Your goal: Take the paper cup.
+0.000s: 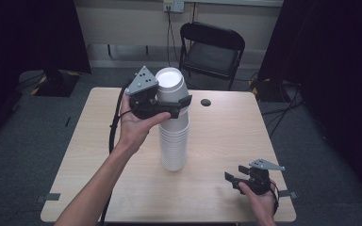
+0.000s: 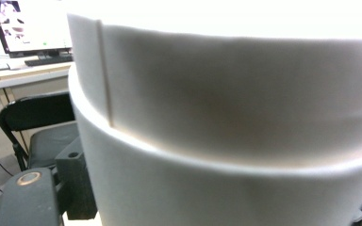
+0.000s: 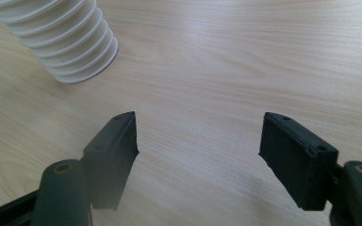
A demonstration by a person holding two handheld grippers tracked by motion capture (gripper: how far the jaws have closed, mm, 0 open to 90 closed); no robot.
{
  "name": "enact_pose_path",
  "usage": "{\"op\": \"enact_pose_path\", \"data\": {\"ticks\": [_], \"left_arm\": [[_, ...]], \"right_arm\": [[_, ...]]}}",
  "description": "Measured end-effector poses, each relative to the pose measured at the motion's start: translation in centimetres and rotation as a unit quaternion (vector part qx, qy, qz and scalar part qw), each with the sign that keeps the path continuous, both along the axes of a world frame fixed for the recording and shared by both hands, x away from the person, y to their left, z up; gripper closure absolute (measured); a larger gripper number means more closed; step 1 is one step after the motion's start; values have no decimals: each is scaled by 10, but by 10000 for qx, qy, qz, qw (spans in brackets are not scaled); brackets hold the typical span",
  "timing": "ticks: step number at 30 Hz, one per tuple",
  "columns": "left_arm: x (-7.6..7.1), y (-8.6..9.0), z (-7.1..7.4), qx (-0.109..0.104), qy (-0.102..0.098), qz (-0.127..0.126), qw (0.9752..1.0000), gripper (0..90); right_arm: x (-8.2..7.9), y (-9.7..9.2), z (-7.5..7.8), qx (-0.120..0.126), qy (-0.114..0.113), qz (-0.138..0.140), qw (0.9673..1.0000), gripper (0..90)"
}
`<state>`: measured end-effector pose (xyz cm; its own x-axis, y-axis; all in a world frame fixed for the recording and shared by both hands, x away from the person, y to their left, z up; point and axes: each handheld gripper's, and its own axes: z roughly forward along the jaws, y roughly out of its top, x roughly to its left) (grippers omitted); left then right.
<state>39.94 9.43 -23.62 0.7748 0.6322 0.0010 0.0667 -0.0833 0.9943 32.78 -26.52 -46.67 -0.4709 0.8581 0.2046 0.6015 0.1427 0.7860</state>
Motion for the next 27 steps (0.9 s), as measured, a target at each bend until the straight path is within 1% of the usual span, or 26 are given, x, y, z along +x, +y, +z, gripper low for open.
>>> {"op": "enact_pose_path", "data": {"ticks": [3, 10, 11, 13, 18, 21, 25, 26, 27], "left_arm": [[-2, 3, 3, -108, -91, 28, 9999, 155], [-6, 11, 7, -201, -189, 34, 9996, 155], [-7, 12, 8, -221, -186, 17, 9996, 155], [-9, 14, 9, -192, -180, 4, 9997, 155], [-11, 18, 10, -250, -180, -16, 9995, 155], [-13, 21, 11, -357, -183, -47, 9992, 155], [-16, 30, 10, -350, -184, 11, 9992, 155], [-18, 36, 11, -423, -184, 16, 9989, 155], [-18, 36, 11, -423, -184, 16, 9989, 155]], "right_arm": [[0, 1, 0, 4, -5, 15, 10000, 280], [0, 1, 0, 8, -8, 17, 10000, 280], [0, 1, 0, 4, -11, 14, 10000, 280], [0, 1, 0, 1, -3, 14, 10000, 280], [0, 2, 0, 10, 11, 20, 10000, 280], [0, 2, 0, 6, -2, 32, 10000, 280], [0, 1, 0, 4, 7, 27, 10000, 280], [0, 1, 0, 0, 9, 26, 10000, 280], [0, 1, 0, 0, 9, 26, 10000, 280]]}}
